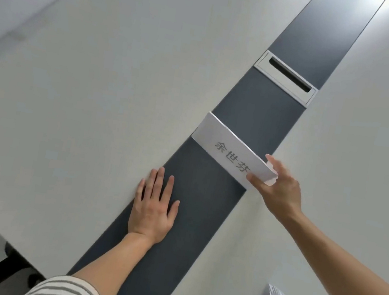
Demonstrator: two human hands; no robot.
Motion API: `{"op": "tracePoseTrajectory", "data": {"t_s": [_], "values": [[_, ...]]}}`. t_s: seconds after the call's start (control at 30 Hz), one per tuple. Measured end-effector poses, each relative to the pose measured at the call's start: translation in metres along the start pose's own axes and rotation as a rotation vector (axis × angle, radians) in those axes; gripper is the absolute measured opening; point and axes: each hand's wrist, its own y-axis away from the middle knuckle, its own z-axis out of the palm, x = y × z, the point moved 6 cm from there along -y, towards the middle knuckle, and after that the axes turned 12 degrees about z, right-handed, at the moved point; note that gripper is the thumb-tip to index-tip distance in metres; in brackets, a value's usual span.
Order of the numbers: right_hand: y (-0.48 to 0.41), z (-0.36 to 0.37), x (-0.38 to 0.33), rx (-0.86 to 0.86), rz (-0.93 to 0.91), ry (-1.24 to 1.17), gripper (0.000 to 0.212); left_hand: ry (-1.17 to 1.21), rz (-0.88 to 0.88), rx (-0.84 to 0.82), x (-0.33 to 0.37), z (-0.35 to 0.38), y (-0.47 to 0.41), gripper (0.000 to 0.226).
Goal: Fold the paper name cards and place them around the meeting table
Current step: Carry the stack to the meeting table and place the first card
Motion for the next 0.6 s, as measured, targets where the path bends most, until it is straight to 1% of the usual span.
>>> {"op": "tracePoseTrajectory", "data": {"t_s": [0.03, 0.1, 0.2, 0.27, 0.47, 0.53, 0.6], "values": [[0.001, -0.002, -0.003, 0.035, -0.042, 0.028, 0.068, 0.000, -0.002, 0.003, 0.000, 0.000, 0.000, 0.061], [0.004, -0.007, -0.013, 0.079, -0.136, 0.077, 0.062, -0.002, -0.003, 0.014, 0.000, 0.001, 0.000, 0.061], [0.005, -0.002, -0.023, 0.034, -0.223, 0.134, 0.046, -0.003, -0.005, 0.018, 0.001, 0.001, 0.001, 0.060], [0.004, 0.001, -0.023, 0.022, -0.233, 0.135, 0.042, -0.007, -0.009, 0.027, 0.000, 0.002, 0.001, 0.060], [0.003, 0.002, -0.022, 0.014, -0.245, 0.148, 0.043, -0.001, -0.009, 0.024, 0.001, 0.001, 0.002, 0.060], [0.003, 0.002, -0.021, -0.018, -0.223, 0.172, 0.047, -0.009, -0.014, 0.008, 0.001, 0.001, 0.001, 0.061], [0.005, -0.002, -0.018, -0.038, -0.180, 0.198, 0.056, -0.019, -0.015, -0.011, 0.000, 0.001, 0.001, 0.062]]}}
